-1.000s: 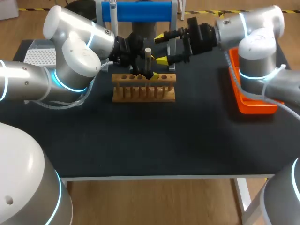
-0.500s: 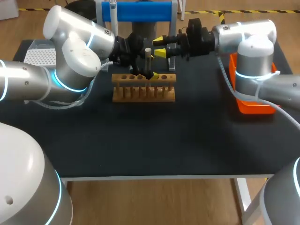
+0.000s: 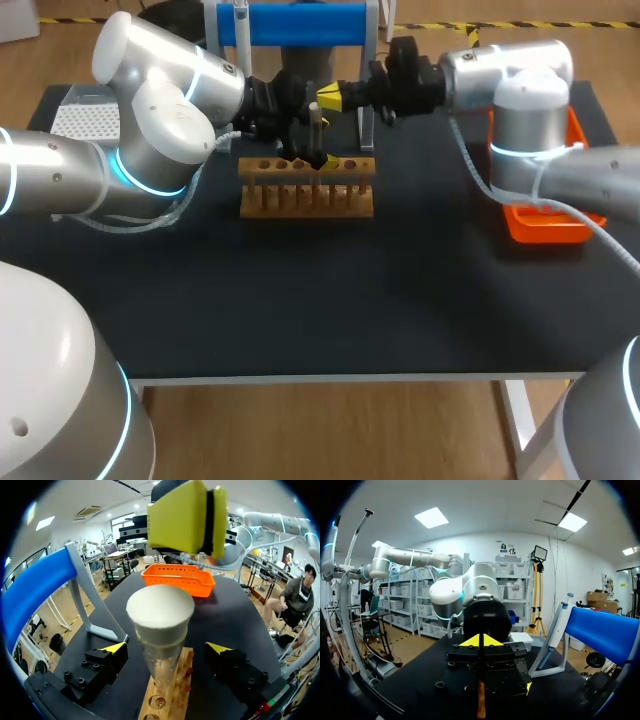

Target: Invert the test tube, pick up the pipette, mount the tip to pipette, aspirate from beaker and dispense into the tube, eject the tip, return the pipette, and cap with the stopper.

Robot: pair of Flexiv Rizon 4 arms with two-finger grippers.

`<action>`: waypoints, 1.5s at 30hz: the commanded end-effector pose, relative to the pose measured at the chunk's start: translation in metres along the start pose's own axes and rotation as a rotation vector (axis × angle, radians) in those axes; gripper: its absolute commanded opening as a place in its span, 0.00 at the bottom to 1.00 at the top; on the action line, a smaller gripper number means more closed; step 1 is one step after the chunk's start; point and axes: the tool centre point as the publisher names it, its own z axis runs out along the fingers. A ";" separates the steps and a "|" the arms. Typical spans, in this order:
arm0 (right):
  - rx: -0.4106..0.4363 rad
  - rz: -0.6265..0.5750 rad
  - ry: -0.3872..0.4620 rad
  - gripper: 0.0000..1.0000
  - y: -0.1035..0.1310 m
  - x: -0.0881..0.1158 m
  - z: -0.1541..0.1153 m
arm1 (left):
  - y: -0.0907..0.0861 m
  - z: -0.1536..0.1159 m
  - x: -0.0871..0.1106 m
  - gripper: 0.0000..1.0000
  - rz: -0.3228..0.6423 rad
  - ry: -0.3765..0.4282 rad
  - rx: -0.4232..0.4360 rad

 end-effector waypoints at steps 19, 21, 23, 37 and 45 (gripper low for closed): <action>0.010 0.038 0.027 0.00 -0.017 -0.009 0.008 | 0.000 0.000 -0.001 1.00 -0.001 0.003 -0.002; 0.013 0.051 0.025 0.00 -0.019 -0.010 0.008 | 0.000 0.000 -0.001 1.00 -0.001 0.003 -0.002; 0.016 0.057 0.024 0.00 -0.021 -0.011 0.008 | 0.000 0.000 -0.001 1.00 -0.001 0.003 -0.002; 0.037 0.093 0.023 0.00 -0.038 -0.008 0.009 | 0.000 0.000 -0.001 1.00 -0.001 0.003 -0.002; -0.015 0.058 0.009 0.00 -0.022 -0.011 0.008 | 0.000 0.000 -0.001 1.00 -0.001 0.003 -0.002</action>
